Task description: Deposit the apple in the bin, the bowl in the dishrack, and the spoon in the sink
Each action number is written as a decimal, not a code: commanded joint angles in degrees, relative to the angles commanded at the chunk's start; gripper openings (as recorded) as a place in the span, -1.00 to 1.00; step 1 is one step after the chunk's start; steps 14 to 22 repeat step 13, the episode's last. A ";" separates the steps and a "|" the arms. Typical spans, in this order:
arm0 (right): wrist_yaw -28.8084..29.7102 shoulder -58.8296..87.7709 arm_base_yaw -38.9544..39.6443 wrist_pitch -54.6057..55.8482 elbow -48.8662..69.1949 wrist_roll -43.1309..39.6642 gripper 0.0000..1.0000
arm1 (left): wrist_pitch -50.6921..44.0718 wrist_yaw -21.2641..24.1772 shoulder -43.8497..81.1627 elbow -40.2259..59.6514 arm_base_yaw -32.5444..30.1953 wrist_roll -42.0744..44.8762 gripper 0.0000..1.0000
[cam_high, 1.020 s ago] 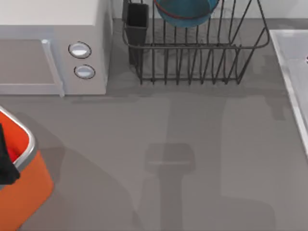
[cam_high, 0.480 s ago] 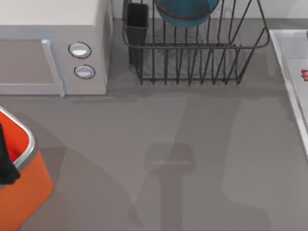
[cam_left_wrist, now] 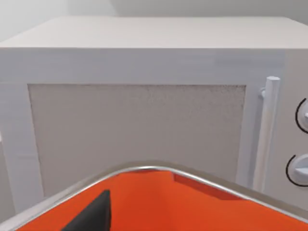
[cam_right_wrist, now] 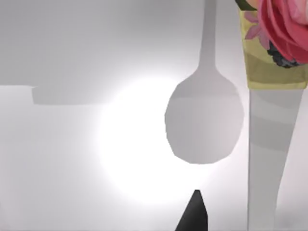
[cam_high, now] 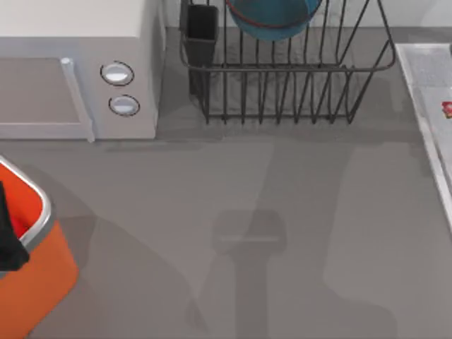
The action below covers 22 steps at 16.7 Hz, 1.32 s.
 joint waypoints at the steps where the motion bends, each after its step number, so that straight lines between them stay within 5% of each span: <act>1: 0.00 0.00 0.00 0.00 0.00 0.00 0.06 | 0.00 0.00 0.00 0.00 0.00 0.00 1.00; 7: 0.00 0.00 0.00 0.00 0.00 0.00 0.96 | 0.00 0.00 0.00 0.00 0.00 0.00 1.00; 22: 0.00 0.00 0.00 0.00 0.00 0.00 1.00 | 0.00 0.00 0.00 0.00 0.00 0.00 1.00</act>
